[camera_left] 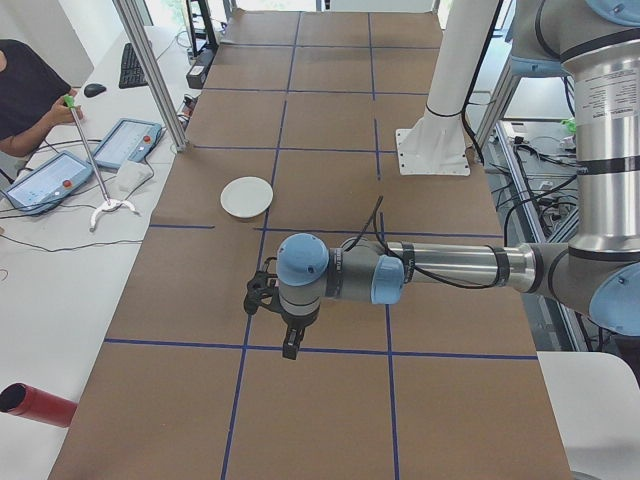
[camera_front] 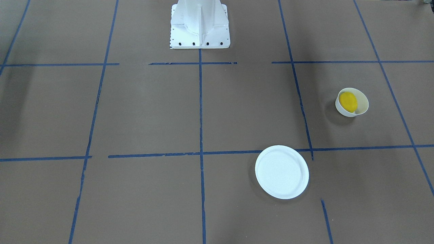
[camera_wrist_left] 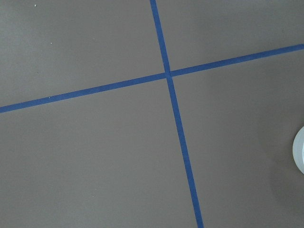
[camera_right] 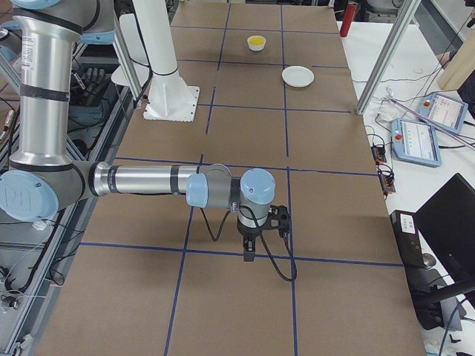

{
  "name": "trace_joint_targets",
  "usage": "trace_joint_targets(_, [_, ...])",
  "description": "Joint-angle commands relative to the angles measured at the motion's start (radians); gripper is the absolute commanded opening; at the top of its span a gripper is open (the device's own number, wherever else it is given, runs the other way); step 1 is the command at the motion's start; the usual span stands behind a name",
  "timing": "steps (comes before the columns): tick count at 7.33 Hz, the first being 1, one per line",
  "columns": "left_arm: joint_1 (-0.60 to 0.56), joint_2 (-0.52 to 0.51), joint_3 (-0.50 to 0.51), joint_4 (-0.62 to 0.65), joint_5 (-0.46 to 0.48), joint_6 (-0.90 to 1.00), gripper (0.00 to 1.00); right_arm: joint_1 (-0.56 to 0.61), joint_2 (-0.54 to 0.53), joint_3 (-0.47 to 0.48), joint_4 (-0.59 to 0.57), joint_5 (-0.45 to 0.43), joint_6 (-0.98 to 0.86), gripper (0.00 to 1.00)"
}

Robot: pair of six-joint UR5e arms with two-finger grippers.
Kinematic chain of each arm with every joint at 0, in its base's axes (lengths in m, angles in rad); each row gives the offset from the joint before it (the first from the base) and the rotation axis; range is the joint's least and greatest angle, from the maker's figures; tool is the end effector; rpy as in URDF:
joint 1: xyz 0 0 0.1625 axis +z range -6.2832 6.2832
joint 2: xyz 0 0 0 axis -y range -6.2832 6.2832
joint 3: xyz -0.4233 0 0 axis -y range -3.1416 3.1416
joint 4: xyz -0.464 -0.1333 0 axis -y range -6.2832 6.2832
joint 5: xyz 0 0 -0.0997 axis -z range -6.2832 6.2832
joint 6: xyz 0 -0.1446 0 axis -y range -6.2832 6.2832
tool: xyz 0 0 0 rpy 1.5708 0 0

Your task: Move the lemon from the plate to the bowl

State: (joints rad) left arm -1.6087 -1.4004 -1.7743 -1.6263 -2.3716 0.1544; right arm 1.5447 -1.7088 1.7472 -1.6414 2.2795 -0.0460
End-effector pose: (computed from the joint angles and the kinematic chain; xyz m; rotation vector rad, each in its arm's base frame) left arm -0.0484 -0.4987 0.6558 0.1604 0.7892 0.1456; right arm 0.0261 -0.5024 0.6769 -0.0238 -0.7090 -0.0576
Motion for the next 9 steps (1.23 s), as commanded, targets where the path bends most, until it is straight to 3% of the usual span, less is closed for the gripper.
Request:
trace_joint_targets(1, [0.0,0.017,-0.022,0.029,-0.006,-0.001,1.0,0.0,0.0,0.0,0.0,0.0,0.0,1.0])
trace_joint_targets(9, [0.0,0.011,-0.014,0.068,0.008,-0.006,1.0,0.0,0.0,0.0,0.0,0.0,0.0,1.0])
